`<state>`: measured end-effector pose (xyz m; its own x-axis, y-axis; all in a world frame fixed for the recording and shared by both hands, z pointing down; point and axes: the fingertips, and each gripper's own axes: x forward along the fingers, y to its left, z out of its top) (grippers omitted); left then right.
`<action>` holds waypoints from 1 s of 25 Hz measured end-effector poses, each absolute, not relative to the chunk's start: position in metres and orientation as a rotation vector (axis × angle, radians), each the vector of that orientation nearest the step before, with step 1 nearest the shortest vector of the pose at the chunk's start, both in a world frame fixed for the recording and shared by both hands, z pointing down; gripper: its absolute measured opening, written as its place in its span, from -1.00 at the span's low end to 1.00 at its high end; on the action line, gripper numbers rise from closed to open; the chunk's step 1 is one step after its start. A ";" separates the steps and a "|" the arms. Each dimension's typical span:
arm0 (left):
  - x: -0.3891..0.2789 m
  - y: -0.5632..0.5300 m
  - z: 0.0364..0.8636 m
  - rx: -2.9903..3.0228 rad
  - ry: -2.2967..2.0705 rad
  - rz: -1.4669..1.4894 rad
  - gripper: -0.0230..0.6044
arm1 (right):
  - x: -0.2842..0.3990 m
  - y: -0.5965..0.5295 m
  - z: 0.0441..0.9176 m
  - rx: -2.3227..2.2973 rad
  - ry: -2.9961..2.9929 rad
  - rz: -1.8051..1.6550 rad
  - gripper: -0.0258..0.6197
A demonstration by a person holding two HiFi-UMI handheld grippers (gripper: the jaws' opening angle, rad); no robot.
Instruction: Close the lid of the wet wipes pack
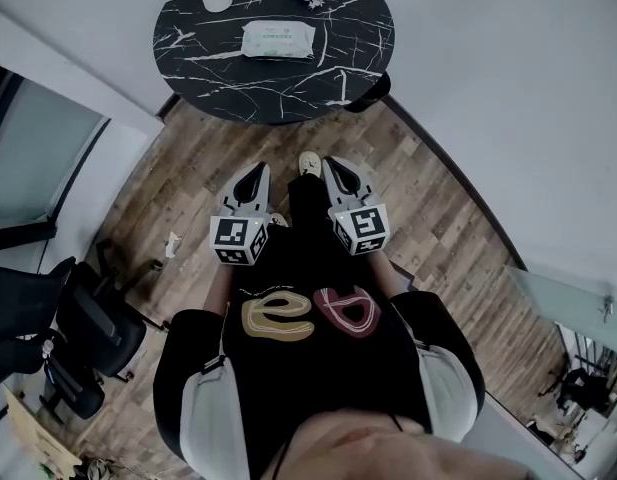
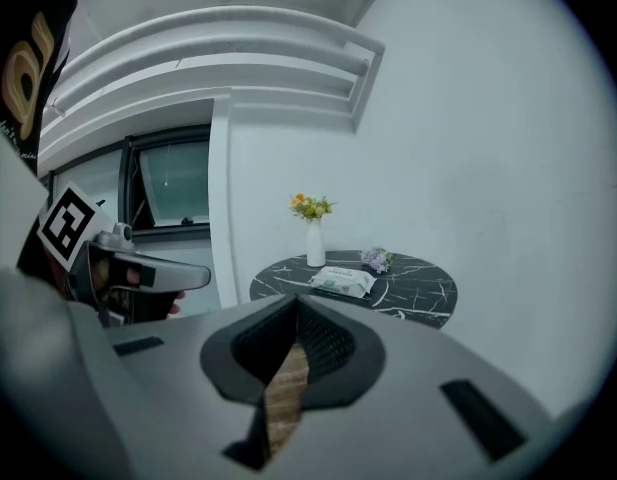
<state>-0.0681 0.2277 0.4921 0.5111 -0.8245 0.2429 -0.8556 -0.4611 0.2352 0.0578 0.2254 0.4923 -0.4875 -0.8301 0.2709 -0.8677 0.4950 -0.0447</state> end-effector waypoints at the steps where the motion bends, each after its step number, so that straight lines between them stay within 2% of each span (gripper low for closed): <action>1: -0.069 0.224 0.493 2.426 -1.408 0.134 -0.87 | 0.057 0.220 0.492 1.450 -2.534 0.259 -0.88; 25: -0.044 0.037 0.501 2.236 -1.618 0.178 -0.87 | 0.068 0.006 0.497 1.117 -2.644 0.285 -0.88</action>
<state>-0.0437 0.0369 0.5011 0.3315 -0.8892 0.3152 -0.9365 -0.2696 0.2244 0.0678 0.0058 0.4973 -0.6723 -0.6730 0.3085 -0.7232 0.6860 -0.0795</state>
